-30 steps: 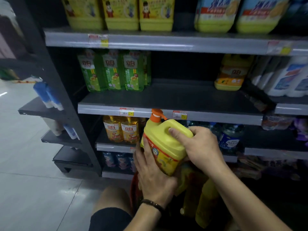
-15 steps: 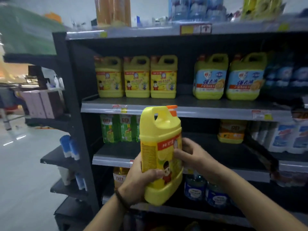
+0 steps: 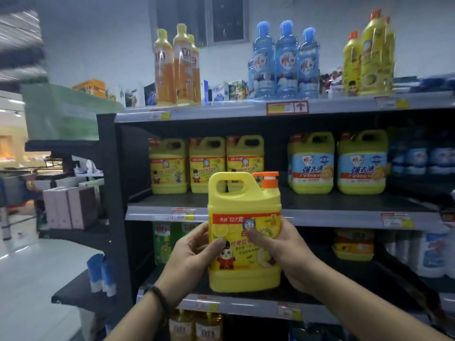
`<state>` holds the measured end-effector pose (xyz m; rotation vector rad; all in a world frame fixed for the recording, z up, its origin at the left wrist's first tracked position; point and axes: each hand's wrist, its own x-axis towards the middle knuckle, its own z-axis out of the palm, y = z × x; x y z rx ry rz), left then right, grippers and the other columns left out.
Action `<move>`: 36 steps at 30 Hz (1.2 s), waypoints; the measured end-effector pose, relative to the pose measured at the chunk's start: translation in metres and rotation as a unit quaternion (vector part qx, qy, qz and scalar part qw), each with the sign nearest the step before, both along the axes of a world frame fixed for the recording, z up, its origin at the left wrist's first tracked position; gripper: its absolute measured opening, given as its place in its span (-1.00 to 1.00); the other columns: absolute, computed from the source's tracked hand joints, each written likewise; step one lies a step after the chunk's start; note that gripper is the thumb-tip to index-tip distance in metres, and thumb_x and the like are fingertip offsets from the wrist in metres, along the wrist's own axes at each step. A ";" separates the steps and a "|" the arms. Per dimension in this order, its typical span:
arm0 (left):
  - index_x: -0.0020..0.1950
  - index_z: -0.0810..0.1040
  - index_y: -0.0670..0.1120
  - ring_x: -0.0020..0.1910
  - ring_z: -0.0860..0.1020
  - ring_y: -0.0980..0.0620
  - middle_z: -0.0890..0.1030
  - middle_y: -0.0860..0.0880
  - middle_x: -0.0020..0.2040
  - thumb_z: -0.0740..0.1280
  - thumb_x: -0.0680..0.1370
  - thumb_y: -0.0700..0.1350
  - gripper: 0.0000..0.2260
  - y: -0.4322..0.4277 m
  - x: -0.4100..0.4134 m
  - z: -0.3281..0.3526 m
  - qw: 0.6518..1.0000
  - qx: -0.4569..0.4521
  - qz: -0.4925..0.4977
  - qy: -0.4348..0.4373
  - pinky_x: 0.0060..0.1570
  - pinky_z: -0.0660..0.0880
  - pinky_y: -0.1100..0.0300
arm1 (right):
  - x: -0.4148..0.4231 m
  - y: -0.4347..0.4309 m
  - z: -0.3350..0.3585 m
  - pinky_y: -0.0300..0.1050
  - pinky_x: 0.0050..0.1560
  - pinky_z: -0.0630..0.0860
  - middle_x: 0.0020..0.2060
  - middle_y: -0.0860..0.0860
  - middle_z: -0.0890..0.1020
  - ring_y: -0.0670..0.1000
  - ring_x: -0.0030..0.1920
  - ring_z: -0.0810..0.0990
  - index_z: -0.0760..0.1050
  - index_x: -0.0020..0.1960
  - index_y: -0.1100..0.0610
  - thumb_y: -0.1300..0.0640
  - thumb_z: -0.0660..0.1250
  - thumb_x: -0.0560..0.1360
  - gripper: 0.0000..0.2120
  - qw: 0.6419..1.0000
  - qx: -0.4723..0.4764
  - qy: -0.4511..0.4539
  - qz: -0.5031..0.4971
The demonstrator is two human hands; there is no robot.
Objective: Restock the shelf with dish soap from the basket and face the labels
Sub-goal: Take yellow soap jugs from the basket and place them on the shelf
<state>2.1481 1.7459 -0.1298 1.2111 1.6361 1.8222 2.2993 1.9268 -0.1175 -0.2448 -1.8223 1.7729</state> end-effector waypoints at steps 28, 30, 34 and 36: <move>0.73 -0.07 0.03 0.57 0.30 -0.13 0.30 -0.08 0.59 0.45 0.55 0.14 -0.07 0.051 -0.246 0.038 0.879 -0.119 0.327 0.325 0.51 0.33 -0.02 | -0.344 0.023 0.074 0.13 0.23 0.66 0.18 -0.06 0.71 0.02 0.17 0.72 0.39 0.39 0.00 -0.11 0.66 0.42 -0.31 0.984 0.123 0.031 -0.122; 0.73 -0.09 0.01 0.57 0.28 -0.17 0.26 -0.11 0.62 0.41 0.57 0.18 -0.09 0.052 -0.257 0.037 0.871 -0.143 0.333 0.332 0.52 0.32 -0.06 | -0.355 0.026 0.075 0.13 0.30 0.60 0.25 -0.02 0.64 0.05 0.24 0.65 0.27 0.38 0.03 0.02 0.60 0.52 -0.38 0.981 0.168 -0.008 -0.095; 0.72 -0.09 -0.01 0.59 0.27 -0.19 0.24 -0.13 0.64 0.36 0.59 0.23 -0.11 0.048 -0.274 0.040 0.861 -0.176 0.349 0.325 0.54 0.30 -0.11 | -0.371 0.021 0.070 0.22 0.50 0.43 0.43 0.06 0.43 0.13 0.45 0.45 0.05 0.50 0.01 0.00 0.53 0.57 -0.24 0.951 0.281 -0.098 -0.080; 0.72 -0.03 -0.04 0.57 0.31 -0.18 0.26 -0.12 0.63 0.34 0.58 0.25 -0.13 0.047 -0.280 0.040 0.854 -0.190 0.356 0.327 0.52 0.33 -0.10 | -0.377 0.020 0.070 0.17 0.50 0.40 0.47 0.08 0.41 0.15 0.48 0.42 0.03 0.54 0.05 -0.03 0.51 0.59 -0.22 0.946 0.293 -0.111 -0.079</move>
